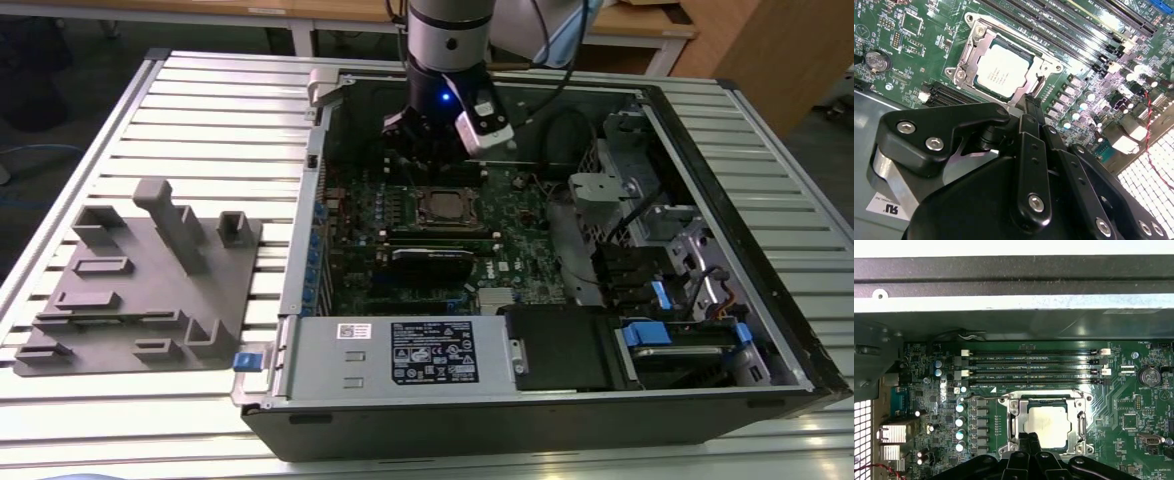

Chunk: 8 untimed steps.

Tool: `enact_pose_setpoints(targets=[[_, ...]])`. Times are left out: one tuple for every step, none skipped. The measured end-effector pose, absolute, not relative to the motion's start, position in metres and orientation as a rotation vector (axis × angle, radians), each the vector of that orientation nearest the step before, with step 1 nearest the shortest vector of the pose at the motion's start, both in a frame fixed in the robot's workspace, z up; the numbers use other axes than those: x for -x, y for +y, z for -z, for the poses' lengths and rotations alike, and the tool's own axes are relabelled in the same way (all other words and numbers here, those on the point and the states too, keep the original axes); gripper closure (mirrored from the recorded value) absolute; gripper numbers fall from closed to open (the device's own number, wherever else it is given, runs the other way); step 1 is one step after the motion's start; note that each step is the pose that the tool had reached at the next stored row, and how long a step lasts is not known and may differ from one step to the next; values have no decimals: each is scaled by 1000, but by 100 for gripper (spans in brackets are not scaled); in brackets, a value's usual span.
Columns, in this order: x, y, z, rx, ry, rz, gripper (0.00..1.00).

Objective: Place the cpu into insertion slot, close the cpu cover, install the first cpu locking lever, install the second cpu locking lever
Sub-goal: 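Install the first cpu locking lever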

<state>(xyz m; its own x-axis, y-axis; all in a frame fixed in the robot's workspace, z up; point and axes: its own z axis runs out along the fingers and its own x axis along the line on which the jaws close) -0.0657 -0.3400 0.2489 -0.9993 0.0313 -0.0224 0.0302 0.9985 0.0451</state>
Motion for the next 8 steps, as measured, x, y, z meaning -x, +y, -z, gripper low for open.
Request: enact_pose_setpoints(targets=[[66,-340,-250,-48,3117,-70,89],[66,-340,-251,-48,3117,-70,89],[66,-340,-252,-48,3117,-70,89],[66,-340,-253,-48,3117,-70,89],[66,-340,-253,-48,3117,-70,89],[66,-340,-253,-48,3117,-71,89],[66,-340,-253,-48,3117,-71,89],[66,-340,-253,-48,3117,-71,89]])
